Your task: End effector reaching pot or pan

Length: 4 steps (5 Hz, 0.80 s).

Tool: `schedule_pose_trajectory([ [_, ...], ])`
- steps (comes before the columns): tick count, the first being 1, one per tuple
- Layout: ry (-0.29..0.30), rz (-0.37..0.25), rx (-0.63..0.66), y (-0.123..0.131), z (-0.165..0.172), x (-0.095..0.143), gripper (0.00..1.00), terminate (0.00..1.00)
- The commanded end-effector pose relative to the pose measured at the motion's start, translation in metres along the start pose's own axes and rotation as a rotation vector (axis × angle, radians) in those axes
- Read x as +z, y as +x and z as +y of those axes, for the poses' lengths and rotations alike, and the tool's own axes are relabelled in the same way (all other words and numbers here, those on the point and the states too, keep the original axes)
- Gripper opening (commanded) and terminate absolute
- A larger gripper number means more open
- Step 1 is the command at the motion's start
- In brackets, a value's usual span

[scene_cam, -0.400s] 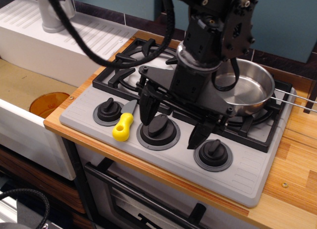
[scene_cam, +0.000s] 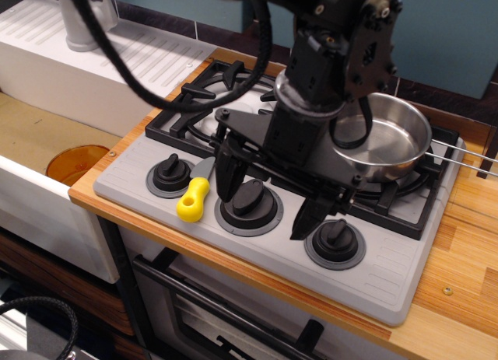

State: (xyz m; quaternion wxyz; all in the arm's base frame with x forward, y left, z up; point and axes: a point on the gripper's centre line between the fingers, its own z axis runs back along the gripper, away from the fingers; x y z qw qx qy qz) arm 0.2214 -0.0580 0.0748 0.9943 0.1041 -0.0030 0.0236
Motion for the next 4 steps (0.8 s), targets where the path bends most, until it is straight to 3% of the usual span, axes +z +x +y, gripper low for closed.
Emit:
schedule_pose_trajectory([
  [1, -0.021, 0.042, 0.068, 0.025, -0.019, 0.041, 1.00, 0.00],
  [3, -0.061, 0.079, 0.092, 0.042, -0.027, 0.057, 1.00, 0.00],
  [4, -0.050, 0.078, 0.098, 0.056, -0.028, 0.056, 1.00, 0.00],
])
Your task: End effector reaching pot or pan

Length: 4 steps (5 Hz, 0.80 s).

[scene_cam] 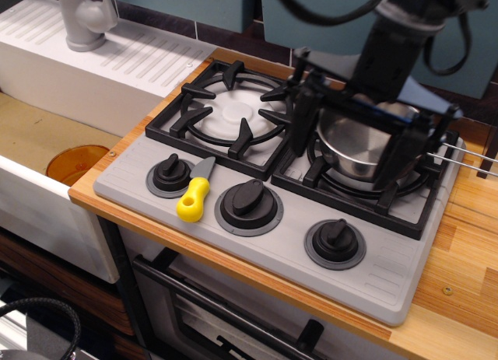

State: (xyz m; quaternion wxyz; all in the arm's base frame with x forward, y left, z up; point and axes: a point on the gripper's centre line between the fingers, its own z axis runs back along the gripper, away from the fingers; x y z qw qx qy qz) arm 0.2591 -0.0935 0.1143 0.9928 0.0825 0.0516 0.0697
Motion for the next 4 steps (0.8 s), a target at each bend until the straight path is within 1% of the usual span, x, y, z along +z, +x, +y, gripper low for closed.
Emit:
schedule_pose_trajectory([
  [1, 0.002, -0.102, 0.019, 0.044, 0.002, -0.001, 1.00, 0.00],
  [3, 0.037, -0.149, 0.026, 0.073, 0.016, -0.002, 1.00, 0.00],
  [4, 0.031, -0.157, 0.010, 0.084, 0.024, 0.002, 1.00, 0.00],
])
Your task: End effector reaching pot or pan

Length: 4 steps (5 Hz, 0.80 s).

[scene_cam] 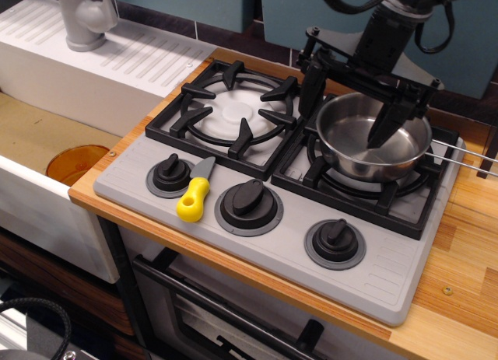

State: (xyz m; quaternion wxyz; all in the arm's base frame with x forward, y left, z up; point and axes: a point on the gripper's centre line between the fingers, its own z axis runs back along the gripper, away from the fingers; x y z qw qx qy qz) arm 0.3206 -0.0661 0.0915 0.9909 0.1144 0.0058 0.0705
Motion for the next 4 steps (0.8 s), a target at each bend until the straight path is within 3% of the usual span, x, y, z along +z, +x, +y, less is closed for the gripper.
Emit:
schedule_pose_trajectory([
  [1, -0.038, -0.071, -0.006, 0.034, 0.013, 0.018, 1.00, 0.00],
  [2, -0.015, -0.114, -0.042, 0.041, 0.006, -0.019, 1.00, 0.00],
  [4, -0.028, -0.124, -0.065, 0.037, 0.005, -0.031, 1.00, 0.00],
])
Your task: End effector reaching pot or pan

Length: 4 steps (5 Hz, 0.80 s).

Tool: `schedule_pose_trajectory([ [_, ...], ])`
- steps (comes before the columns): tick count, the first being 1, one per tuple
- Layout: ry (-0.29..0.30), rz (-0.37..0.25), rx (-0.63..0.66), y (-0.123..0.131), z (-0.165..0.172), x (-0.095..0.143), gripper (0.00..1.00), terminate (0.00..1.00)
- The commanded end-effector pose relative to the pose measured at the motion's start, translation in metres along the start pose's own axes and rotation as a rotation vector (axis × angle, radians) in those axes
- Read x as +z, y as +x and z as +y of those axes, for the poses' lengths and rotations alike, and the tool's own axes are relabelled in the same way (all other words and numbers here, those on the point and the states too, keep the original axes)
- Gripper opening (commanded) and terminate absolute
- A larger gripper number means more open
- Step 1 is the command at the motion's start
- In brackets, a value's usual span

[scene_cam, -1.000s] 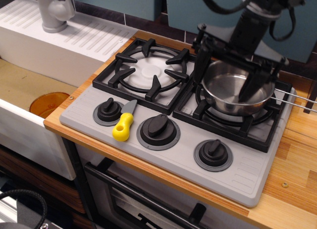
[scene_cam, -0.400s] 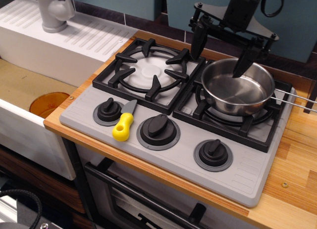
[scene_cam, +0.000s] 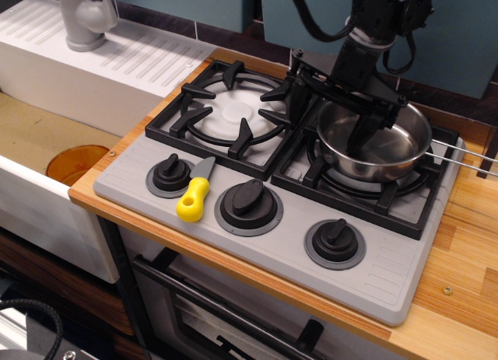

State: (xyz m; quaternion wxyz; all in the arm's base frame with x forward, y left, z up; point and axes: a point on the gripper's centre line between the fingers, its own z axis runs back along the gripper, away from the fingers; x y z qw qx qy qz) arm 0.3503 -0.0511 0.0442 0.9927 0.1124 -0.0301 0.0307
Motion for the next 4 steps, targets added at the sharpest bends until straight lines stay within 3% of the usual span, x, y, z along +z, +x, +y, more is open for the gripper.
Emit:
schedule_pose_trajectory([
  [1, -0.031, -0.045, 0.018, 0.0049, 0.0014, 0.0153, 1.00, 0.00],
  [3, -0.037, -0.030, 0.028, 0.0025, -0.0025, 0.0146, 1.00, 0.00],
  [4, -0.037, -0.030, 0.028, 0.0025, -0.0025, 0.0146, 1.00, 1.00],
])
